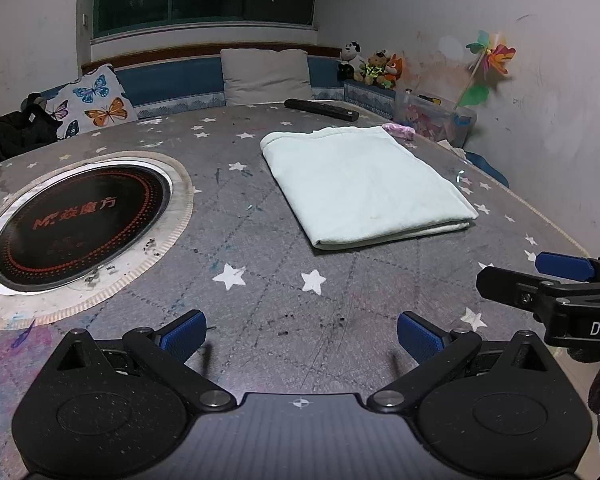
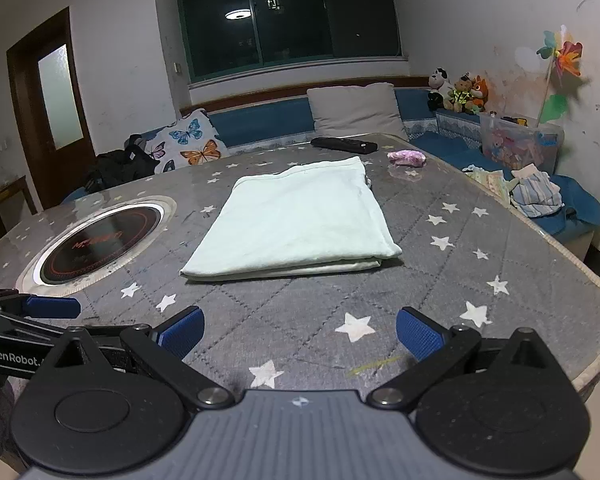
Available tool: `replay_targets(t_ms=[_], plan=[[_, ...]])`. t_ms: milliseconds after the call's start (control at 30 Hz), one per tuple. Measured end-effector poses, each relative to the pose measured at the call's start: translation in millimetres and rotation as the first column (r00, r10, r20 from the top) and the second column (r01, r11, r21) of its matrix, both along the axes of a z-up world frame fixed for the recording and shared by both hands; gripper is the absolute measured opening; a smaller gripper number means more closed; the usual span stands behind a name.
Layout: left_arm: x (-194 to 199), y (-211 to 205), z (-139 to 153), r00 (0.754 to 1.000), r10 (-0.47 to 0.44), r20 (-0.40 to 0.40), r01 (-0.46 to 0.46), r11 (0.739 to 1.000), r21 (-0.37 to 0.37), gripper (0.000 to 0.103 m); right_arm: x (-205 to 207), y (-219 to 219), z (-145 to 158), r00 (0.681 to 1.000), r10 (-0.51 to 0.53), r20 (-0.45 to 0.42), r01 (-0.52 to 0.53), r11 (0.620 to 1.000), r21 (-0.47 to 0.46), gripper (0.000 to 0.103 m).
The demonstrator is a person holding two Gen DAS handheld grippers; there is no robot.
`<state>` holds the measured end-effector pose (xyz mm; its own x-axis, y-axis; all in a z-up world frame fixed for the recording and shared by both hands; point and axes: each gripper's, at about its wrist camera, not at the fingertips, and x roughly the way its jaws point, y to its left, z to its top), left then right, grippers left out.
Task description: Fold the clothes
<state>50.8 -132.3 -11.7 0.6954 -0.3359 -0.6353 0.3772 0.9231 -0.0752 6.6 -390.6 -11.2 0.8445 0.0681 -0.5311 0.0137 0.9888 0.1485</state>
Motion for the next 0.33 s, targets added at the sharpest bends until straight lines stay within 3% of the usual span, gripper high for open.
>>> replay_targets(t_ms=[333], plan=[[5.2, -4.6, 1.5, 1.000, -0.012, -0.001, 0.012, 1.000, -0.008, 0.103, 5.6, -0.8, -0.9, 1.000, 0.001, -0.005, -0.001, 1.000, 0.000, 0.103]])
